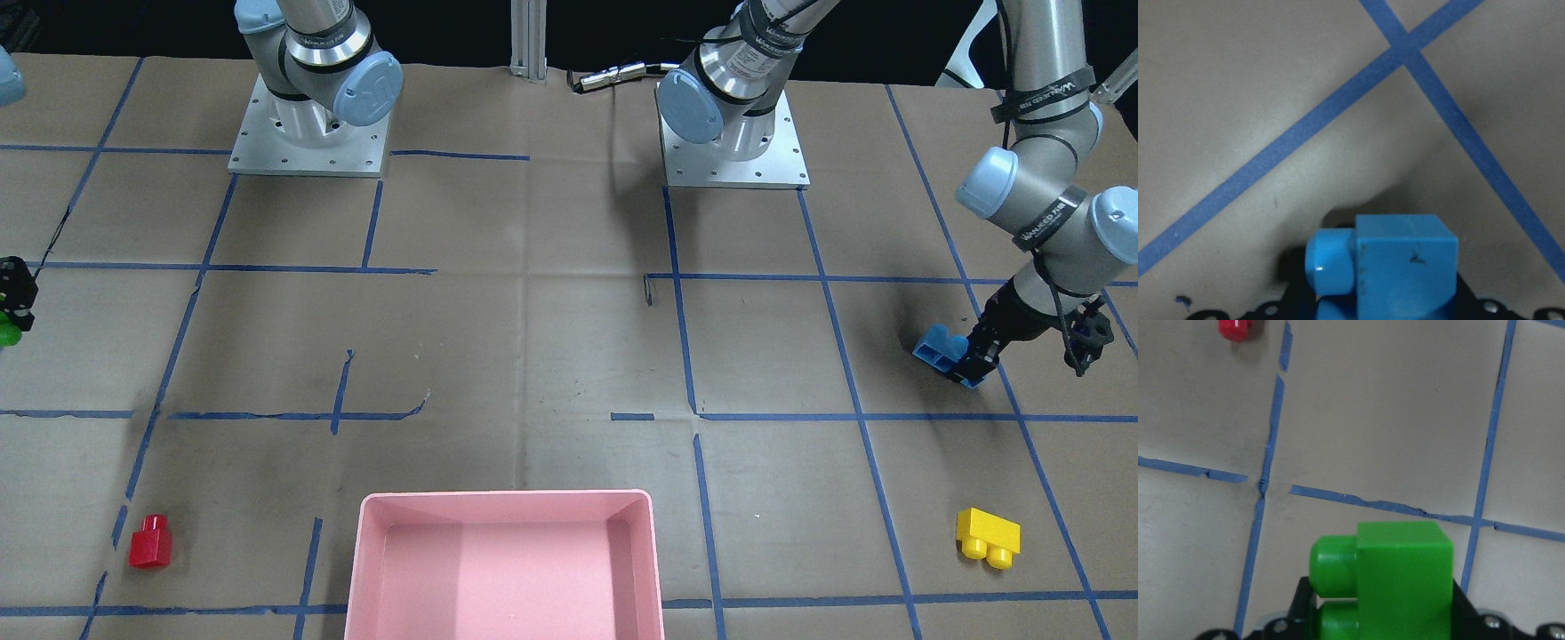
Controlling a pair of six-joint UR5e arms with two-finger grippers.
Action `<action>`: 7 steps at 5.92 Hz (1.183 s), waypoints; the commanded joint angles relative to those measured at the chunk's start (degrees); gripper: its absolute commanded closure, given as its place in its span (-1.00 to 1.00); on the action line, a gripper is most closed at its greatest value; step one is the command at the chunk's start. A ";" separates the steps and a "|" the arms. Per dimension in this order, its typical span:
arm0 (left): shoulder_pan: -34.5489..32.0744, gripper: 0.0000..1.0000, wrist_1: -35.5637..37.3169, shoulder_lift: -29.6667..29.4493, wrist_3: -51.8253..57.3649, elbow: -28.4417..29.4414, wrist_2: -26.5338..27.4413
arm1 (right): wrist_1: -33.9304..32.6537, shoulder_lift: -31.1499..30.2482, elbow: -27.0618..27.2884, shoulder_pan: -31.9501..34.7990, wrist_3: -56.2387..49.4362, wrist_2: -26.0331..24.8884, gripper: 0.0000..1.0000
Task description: Put all blocks into box
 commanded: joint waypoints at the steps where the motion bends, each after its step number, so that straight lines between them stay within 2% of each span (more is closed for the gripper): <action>1: -2.20 0.58 -13.59 1.93 3.06 10.25 0.26 | 2.90 -0.72 -3.11 9.11 2.28 1.86 0.93; 2: -3.96 0.63 -21.00 1.15 7.09 18.76 0.52 | 2.03 -0.46 -3.81 17.95 6.74 8.75 0.93; 3: -6.41 0.63 -23.94 0.71 11.92 23.37 0.35 | 1.50 1.63 -6.77 28.05 14.36 13.78 0.95; 5: -15.79 0.70 -24.32 1.67 20.29 24.65 0.35 | -3.23 13.97 -19.65 40.75 23.89 13.91 0.95; 6: -20.19 0.65 -25.72 2.72 21.19 24.65 0.44 | -8.29 20.65 -25.12 44.20 24.62 13.91 0.94; 7: -22.85 0.65 -25.82 2.99 21.28 24.65 0.35 | -9.74 24.63 -27.87 45.71 25.93 13.91 0.90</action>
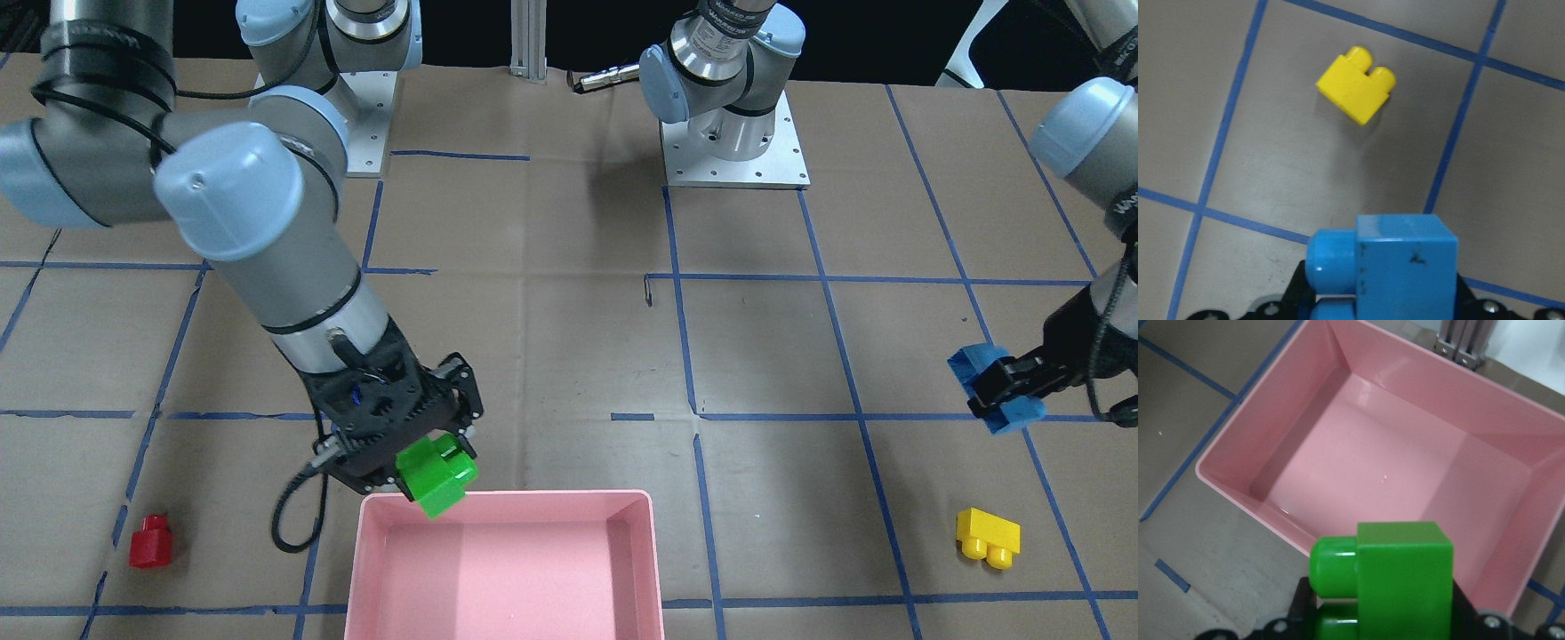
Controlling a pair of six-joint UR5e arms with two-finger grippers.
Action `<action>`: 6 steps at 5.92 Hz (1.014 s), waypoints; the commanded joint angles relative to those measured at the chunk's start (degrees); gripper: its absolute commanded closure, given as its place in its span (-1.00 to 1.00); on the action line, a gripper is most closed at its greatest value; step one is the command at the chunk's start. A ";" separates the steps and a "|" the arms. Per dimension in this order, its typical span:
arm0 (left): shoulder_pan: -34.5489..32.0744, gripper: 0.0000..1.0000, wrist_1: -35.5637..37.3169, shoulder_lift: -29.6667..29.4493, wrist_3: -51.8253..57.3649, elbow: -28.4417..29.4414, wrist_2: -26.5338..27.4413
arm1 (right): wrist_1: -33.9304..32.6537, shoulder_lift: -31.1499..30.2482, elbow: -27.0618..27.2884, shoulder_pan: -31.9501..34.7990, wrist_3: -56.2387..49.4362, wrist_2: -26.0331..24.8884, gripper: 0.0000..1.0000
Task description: Put all blocks into box
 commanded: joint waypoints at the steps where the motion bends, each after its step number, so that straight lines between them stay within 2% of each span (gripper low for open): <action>1: -6.14 0.62 -0.68 0.46 0.63 -0.04 0.13 | -2.76 6.32 -5.21 2.64 1.30 0.20 0.66; 2: -8.96 0.61 -0.85 0.37 0.54 -0.04 0.22 | -7.81 6.86 -7.05 2.65 0.87 0.03 -0.64; 3: -10.73 0.57 -0.77 -0.24 -0.24 -0.04 0.04 | -9.25 7.30 -7.94 2.56 0.51 -0.41 -0.99; 4: -14.40 0.36 0.36 -1.55 -0.34 0.40 -0.66 | -9.36 7.39 -7.86 2.47 0.51 -0.76 -0.99; 5: -18.44 0.36 0.81 -2.87 -3.47 2.66 -0.84 | -8.14 6.35 -6.38 1.08 0.25 -2.76 -0.99; 6: -21.17 0.37 0.12 -6.45 -5.33 7.56 -5.10 | -7.17 4.51 -6.37 -1.54 0.42 -12.01 -1.00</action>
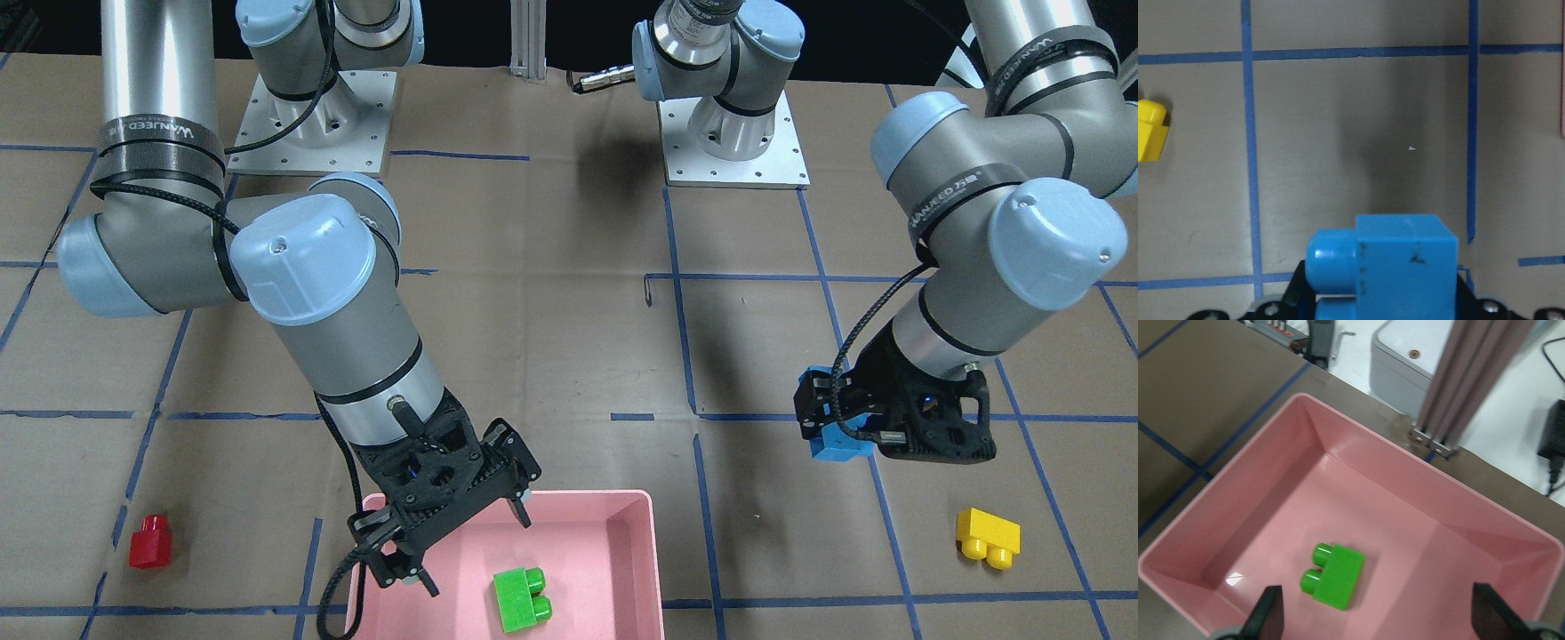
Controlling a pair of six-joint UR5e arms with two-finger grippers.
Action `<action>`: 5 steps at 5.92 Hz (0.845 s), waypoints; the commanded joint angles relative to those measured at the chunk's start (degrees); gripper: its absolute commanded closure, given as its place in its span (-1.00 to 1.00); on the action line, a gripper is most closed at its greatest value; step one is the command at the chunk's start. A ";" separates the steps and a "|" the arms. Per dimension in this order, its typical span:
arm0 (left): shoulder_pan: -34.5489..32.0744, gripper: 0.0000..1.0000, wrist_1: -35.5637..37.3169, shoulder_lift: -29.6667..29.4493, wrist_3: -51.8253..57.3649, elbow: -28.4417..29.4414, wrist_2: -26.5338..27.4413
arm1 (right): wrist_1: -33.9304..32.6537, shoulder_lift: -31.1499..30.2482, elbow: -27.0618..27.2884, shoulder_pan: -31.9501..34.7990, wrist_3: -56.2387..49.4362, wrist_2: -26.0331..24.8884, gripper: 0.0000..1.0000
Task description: Put all blocks into box
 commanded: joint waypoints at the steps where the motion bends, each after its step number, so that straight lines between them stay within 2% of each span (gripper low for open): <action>1: -6.37 0.37 -2.48 -7.67 -3.43 11.57 -4.26 | 12.20 -4.08 0.93 -4.72 0.57 -7.13 -1.00; 2: -11.01 0.37 -3.72 -14.07 -7.80 20.44 -4.10 | 23.97 -6.54 0.93 -8.32 0.93 -7.48 -0.99; 3: -15.06 0.37 -3.65 -21.01 -12.45 28.45 -3.75 | 25.57 -7.17 0.93 -13.14 1.45 -9.05 -0.99; 4: -18.15 0.37 -2.95 -26.91 -15.63 33.40 -3.39 | 25.24 -5.00 2.24 -17.71 0.85 -9.15 -0.97; 5: -19.31 0.34 -0.94 -30.45 -16.27 34.32 0.09 | 20.88 -3.07 5.38 -20.72 1.28 -8.89 -0.97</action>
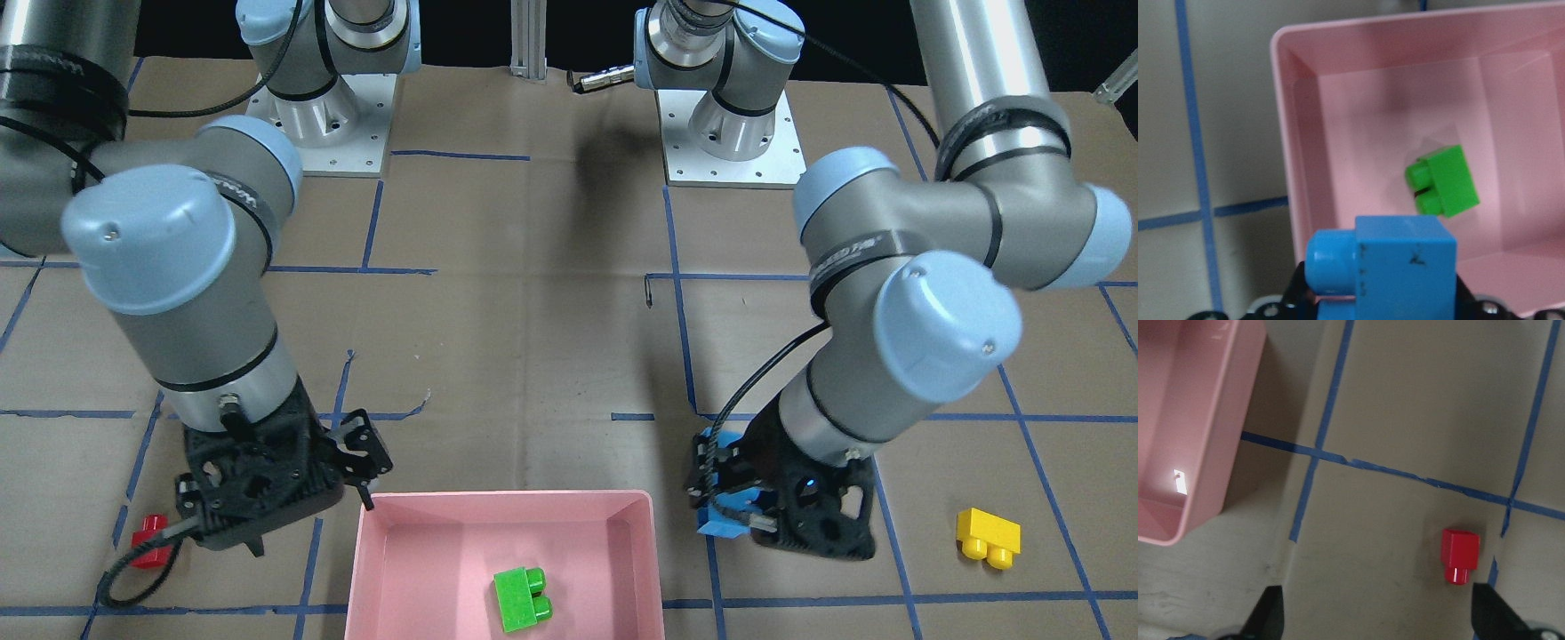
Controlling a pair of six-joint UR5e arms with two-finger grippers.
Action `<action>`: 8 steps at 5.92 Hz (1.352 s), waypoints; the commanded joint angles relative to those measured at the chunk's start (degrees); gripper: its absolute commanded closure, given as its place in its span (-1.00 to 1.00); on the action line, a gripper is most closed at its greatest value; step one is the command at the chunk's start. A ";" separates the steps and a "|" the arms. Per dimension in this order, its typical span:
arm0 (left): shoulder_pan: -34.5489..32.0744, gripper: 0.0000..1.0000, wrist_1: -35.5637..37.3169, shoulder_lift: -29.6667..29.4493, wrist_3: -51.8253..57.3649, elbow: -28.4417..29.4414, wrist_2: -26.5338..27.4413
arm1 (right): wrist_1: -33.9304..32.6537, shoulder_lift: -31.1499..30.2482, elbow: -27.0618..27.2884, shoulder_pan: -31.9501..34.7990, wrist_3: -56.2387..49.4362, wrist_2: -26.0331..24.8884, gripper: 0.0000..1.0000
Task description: Put all blocks into box
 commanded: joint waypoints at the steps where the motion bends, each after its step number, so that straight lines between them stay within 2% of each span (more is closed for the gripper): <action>1: -1.79 -0.24 4.08 -4.99 -1.49 1.54 3.62 | -12.47 4.18 5.62 -7.43 -0.48 0.66 -0.98; 2: -1.70 -0.91 4.10 -4.21 -1.49 1.80 3.90 | -13.61 6.47 8.78 -8.60 -0.31 0.93 -0.98; 4: -1.35 -0.97 4.02 -1.84 -1.49 2.41 3.99 | -17.03 10.08 10.04 -8.53 -0.14 0.93 -0.97; 5: 0.39 -0.99 1.93 1.91 -1.49 1.37 3.90 | -16.96 10.61 10.22 -8.53 -0.22 0.93 -0.94; 6: 4.24 -0.99 -6.10 6.74 -0.44 1.10 3.64 | -16.96 10.62 10.57 -8.53 -0.23 0.85 -0.73; 7: 9.76 -0.99 -12.10 10.79 4.53 0.05 3.81 | -17.05 10.88 10.66 -8.53 -0.23 0.93 -0.67; 8: 15.90 -0.99 -13.29 13.26 10.41 -2.66 3.81 | -17.05 10.88 10.66 -8.53 -0.31 0.93 -0.07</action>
